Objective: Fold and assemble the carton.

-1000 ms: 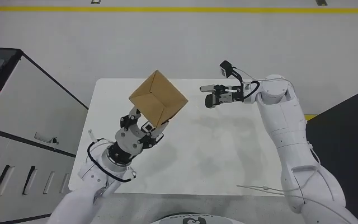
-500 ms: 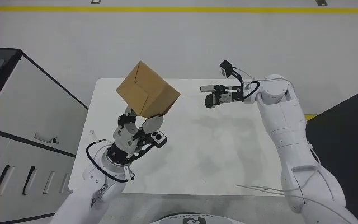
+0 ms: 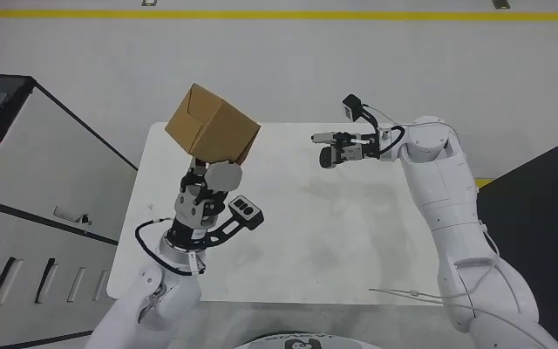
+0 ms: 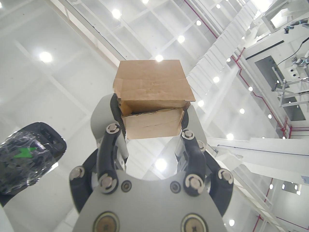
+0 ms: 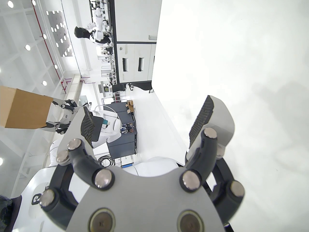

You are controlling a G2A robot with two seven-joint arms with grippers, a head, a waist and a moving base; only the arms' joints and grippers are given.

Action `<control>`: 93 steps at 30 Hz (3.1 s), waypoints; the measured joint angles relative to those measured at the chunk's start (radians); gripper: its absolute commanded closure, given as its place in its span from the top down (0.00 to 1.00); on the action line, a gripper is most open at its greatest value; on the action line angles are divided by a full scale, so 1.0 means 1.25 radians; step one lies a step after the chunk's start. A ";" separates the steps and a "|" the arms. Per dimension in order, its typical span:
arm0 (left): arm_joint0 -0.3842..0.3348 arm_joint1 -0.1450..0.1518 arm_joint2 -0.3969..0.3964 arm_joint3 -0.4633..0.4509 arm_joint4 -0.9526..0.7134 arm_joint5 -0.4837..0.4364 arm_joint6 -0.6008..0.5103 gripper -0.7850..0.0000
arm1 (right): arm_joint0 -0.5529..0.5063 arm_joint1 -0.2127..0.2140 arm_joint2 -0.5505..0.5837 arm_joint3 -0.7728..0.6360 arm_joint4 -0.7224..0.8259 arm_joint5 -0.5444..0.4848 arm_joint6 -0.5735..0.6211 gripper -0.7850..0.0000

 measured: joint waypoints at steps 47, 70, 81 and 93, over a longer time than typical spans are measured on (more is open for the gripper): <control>-0.050 -0.011 -0.100 0.084 0.869 -0.155 -0.092 0.00 | 0.000 0.000 0.000 0.000 0.000 0.000 0.000 1.00; -0.115 -0.002 -0.166 0.134 1.103 -0.209 -0.277 0.00 | 0.000 0.000 0.000 0.000 0.000 0.000 0.000 1.00; -0.167 0.003 -0.217 0.299 1.414 -0.497 -0.391 0.00 | 0.000 0.000 0.000 0.000 0.000 0.000 0.000 1.00; -0.179 0.004 -0.219 0.316 1.479 -0.563 -0.403 0.00 | 0.000 0.000 0.000 0.000 0.000 0.000 0.000 1.00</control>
